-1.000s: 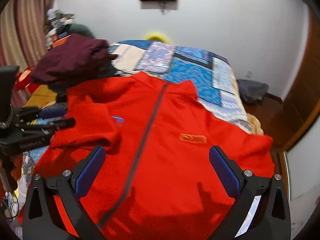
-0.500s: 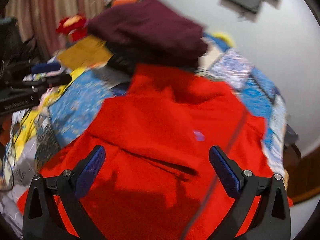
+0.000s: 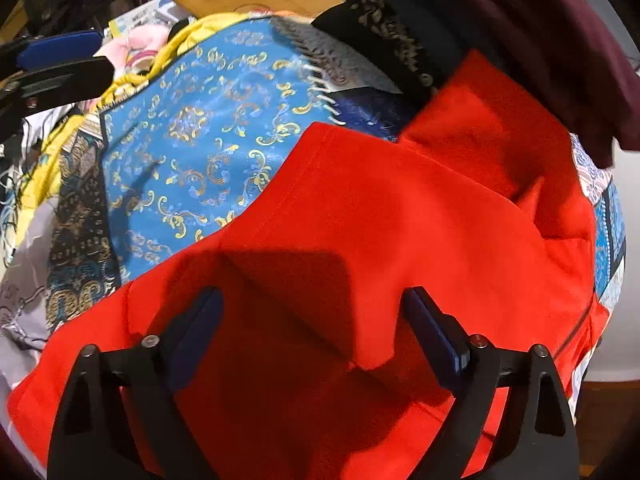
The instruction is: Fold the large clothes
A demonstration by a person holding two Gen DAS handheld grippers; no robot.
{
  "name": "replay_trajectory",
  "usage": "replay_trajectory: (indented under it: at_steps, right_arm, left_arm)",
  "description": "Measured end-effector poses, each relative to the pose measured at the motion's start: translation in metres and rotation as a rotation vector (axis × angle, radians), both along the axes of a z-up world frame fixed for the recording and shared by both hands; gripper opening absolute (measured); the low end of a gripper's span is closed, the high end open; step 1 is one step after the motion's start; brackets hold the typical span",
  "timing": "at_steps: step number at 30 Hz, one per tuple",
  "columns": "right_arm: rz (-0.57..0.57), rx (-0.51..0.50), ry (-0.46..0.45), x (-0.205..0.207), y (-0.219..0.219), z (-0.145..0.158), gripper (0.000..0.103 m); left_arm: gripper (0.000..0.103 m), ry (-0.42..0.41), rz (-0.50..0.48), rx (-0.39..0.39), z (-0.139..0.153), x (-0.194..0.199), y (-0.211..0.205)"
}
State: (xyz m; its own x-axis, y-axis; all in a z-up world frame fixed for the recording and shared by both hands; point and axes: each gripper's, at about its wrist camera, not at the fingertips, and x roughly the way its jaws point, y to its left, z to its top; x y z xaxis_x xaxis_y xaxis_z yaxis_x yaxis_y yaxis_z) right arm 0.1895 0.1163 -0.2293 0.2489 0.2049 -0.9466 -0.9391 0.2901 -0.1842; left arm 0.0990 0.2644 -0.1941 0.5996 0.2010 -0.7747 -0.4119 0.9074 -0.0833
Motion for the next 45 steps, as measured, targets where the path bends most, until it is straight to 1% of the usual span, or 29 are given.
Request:
replay_trajectory:
  at_steps: [2, 4, 5, 6, 7, 9, 10, 13, 15, 17, 19, 22, 23, 25, 26, 28, 30, 33, 35, 36, 37, 39, 42, 45]
  right_arm:
    - [0.010, 0.007, -0.027, -0.001, 0.004, -0.002, 0.077]
    - [0.016, 0.028, -0.042, 0.000, 0.005, 0.001, 0.059]
    - [0.013, 0.041, -0.046, 0.001, 0.005, 0.003, 0.053]
    - [0.010, 0.049, -0.047, 0.001, 0.006, 0.004, 0.038]
    - [0.005, 0.059, -0.036, 0.002, 0.006, 0.007, 0.025]
    - [-0.016, 0.099, 0.032, 0.005, 0.005, 0.016, 0.016]
    - [-0.030, 0.125, 0.059, 0.008, 0.003, 0.021, 0.013]
    - [-0.068, 0.196, 0.101, 0.012, -0.002, 0.033, 0.009]
    - [-0.103, 0.265, 0.105, 0.019, -0.010, 0.047, 0.007]
    - [-0.137, 0.312, 0.095, 0.027, -0.017, 0.060, 0.006]
    - [-0.187, 0.374, 0.089, 0.040, -0.030, 0.080, 0.005]
    - [-0.255, 0.455, 0.075, 0.055, -0.050, 0.106, 0.005]
    - [-0.290, 0.496, 0.062, 0.063, -0.063, 0.118, 0.005]
    - [-0.334, 0.542, 0.045, 0.073, -0.079, 0.130, 0.005]
    - [-0.342, 0.544, 0.030, 0.073, -0.084, 0.133, 0.005]
    - [-0.319, 0.520, 0.013, 0.073, -0.087, 0.134, 0.005]
    - [-0.297, 0.480, 0.006, 0.069, -0.087, 0.128, 0.005]
    - [-0.239, 0.383, 0.044, 0.059, -0.077, 0.105, 0.008]
    - [-0.196, 0.323, 0.069, 0.050, -0.068, 0.089, 0.015]
    - [-0.181, 0.306, 0.071, 0.048, -0.069, 0.086, 0.024]
    - [-0.149, 0.275, 0.073, 0.041, -0.063, 0.078, 0.036]
    - [-0.078, 0.239, 0.073, 0.027, -0.049, 0.067, 0.046]
    - [0.023, 0.191, 0.055, 0.009, -0.034, 0.054, 0.047]
    - [0.103, 0.094, 0.004, -0.007, -0.007, 0.032, 0.047]
  left_arm:
    - [0.054, 0.012, 0.006, -0.006, -0.005, -0.001, 0.001]
    - [0.054, 0.022, 0.007, -0.002, -0.009, 0.000, 0.000]
    - [0.054, 0.025, 0.005, -0.001, -0.010, 0.000, 0.000]
    - [0.054, 0.027, 0.003, 0.000, -0.011, 0.000, -0.001]
    - [0.054, 0.030, 0.001, 0.000, -0.012, 0.001, -0.002]
    - [0.054, 0.035, -0.003, -0.003, -0.014, 0.002, -0.004]
    - [0.054, 0.035, -0.007, -0.004, -0.015, 0.003, -0.006]
    - [0.054, 0.036, -0.022, 0.000, -0.014, 0.006, -0.012]
    - [0.054, 0.039, -0.035, 0.001, -0.013, 0.009, -0.016]
    - [0.054, 0.042, -0.055, 0.008, -0.012, 0.014, -0.023]
    - [0.054, 0.044, -0.074, 0.013, -0.011, 0.020, -0.029]
    - [0.054, 0.050, -0.108, 0.019, -0.012, 0.031, -0.040]
    - [0.054, 0.056, -0.127, 0.028, -0.012, 0.036, -0.046]
    - [0.054, 0.069, -0.145, 0.048, -0.014, 0.043, -0.053]
    - [0.054, 0.075, -0.148, 0.055, -0.015, 0.046, -0.057]
    - [0.054, 0.076, -0.150, 0.048, -0.015, 0.048, -0.061]
    - [0.054, 0.071, -0.142, 0.037, -0.014, 0.046, -0.062]
    - [0.054, 0.060, -0.120, 0.042, -0.010, 0.040, -0.062]
    - [0.054, 0.056, -0.110, 0.049, -0.007, 0.035, -0.059]
    - [0.054, 0.055, -0.104, 0.051, -0.005, 0.031, -0.056]
    - [0.054, 0.056, -0.099, 0.050, -0.004, 0.029, -0.054]
    - [0.055, 0.058, -0.087, 0.045, -0.004, 0.023, -0.047]
    - [0.055, 0.056, -0.063, 0.030, -0.005, 0.014, -0.037]
    - [0.055, 0.061, -0.042, 0.013, -0.009, 0.007, -0.028]
